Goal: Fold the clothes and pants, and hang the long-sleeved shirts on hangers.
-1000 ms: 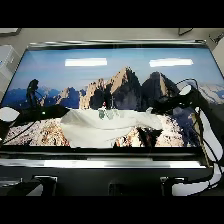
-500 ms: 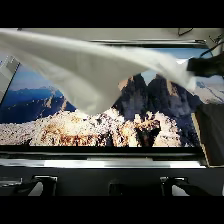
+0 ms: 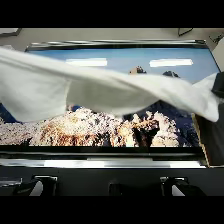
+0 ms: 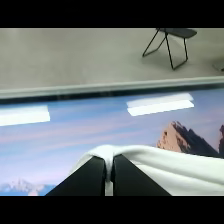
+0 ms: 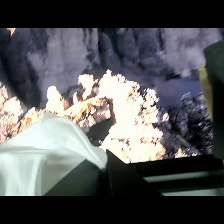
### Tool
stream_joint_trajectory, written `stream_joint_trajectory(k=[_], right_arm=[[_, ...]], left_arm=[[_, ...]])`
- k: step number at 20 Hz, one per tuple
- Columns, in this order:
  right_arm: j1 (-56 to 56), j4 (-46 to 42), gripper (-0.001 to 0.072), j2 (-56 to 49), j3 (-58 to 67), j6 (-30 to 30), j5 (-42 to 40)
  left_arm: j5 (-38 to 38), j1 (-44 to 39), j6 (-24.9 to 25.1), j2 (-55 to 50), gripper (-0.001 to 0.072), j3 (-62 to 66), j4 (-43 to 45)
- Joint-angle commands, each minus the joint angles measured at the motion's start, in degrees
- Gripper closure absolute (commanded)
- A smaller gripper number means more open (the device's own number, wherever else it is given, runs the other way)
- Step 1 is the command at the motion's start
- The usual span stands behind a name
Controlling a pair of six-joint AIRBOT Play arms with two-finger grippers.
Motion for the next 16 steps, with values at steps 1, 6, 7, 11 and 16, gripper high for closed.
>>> stream_joint_trajectory(k=[1,6,7,11,16], right_arm=[[0.07,11.87,0.0667,0.61,-10.43,1.66,3.34],[0.07,15.74,0.0666,0.63,-28.24,1.55,-1.73],[0.07,15.17,0.0665,0.20,-31.06,1.57,-6.73],[0.07,13.88,0.0664,-8.66,-34.12,6.23,-25.77],[0.07,19.54,0.0634,-22.56,-34.12,12.09,-35.30]], left_arm=[[-3.19,0.04,-0.04,0.31,0.0683,-9.75,-1.49],[0.46,-1.03,0.02,-1.03,0.0683,-15.37,-2.99],[3.30,-1.95,0.13,-2.56,0.0683,-16.22,-3.06],[16.74,-9.53,0.09,-14.99,0.0682,-17.90,-3.10],[26.18,-19.23,-1.90,-34.21,0.0672,-17.88,-3.13]])
